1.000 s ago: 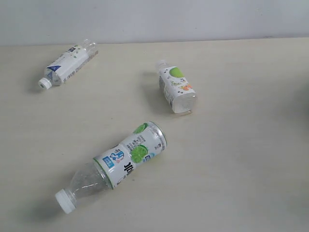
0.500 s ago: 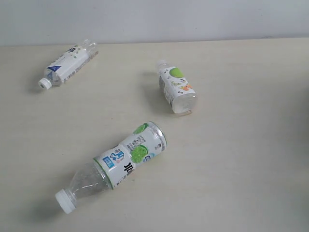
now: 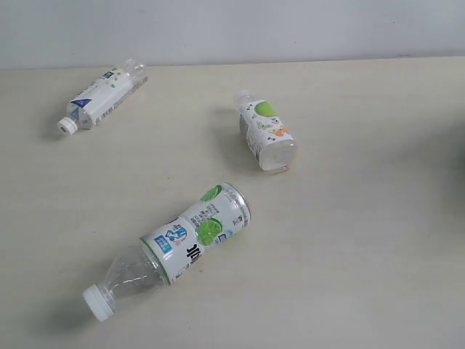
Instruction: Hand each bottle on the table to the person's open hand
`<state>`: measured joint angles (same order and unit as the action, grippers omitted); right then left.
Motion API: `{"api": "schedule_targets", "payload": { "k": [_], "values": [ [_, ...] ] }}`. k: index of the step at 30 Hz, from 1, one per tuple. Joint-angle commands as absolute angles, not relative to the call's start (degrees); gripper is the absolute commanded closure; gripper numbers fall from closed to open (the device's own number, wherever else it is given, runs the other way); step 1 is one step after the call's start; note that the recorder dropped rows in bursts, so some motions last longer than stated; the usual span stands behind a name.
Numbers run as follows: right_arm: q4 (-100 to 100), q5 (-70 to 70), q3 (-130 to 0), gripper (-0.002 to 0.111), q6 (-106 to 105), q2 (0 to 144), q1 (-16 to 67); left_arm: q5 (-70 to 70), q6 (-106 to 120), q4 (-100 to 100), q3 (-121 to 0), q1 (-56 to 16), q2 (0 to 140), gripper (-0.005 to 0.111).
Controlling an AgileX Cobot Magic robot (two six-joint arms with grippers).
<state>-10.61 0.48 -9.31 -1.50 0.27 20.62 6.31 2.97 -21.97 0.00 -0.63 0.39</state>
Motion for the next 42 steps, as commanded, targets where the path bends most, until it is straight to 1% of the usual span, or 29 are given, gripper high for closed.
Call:
{"api": "schedule_targets", "payload": {
  "k": [1, 6, 10, 17, 29, 34, 35, 38, 42],
  "values": [
    [-10.39, 0.39, -9.64, 0.108, -1.44, 0.0, 20.71, 6.25, 3.03, -21.79, 0.0, -1.04, 0.0, 0.107],
    [-10.39, 0.39, -9.64, 0.108, -1.44, 0.0, 20.71, 6.25, 3.03, -21.79, 0.0, -1.04, 0.0, 0.107],
    [-4.14, 8.75, -9.49, 0.108, -3.99, 0.0, 20.71, 6.25, 3.03, -21.79, 0.0, -1.04, 0.0, 0.107],
    [-4.12, 6.93, -9.49, 0.108, -3.86, 0.0, 20.71, 6.25, 3.03, -21.79, 0.0, -1.04, 0.0, 0.107],
    [-4.12, -9.0, -9.77, 0.108, -2.96, 0.0, 20.71, 6.25, 3.03, -21.79, 0.0, -1.04, 0.0, 0.107],
    [-7.54, -10.26, -10.04, 0.108, -4.27, 0.0, 20.71, 6.25, 3.03, -21.79, 0.0, -1.04, 0.0, 0.107],
    [-7.54, -8.78, -10.63, 0.108, -4.74, 0.69, 20.71, 6.25, 3.03, -21.79, 0.0, -1.04, 0.0, 0.107],
    [-6.59, 1.88, -14.17, 0.108, -7.55, 5.89, 21.14, 6.25, 3.03, -21.79, 0.0, -1.04, 0.0, 0.107],
    [-5.36, 8.26, -16.33, 0.108, -7.98, 12.07, 23.06, 6.25, 3.03, -21.79, 0.0, -1.04, 0.0, 0.107]
  ]
}}
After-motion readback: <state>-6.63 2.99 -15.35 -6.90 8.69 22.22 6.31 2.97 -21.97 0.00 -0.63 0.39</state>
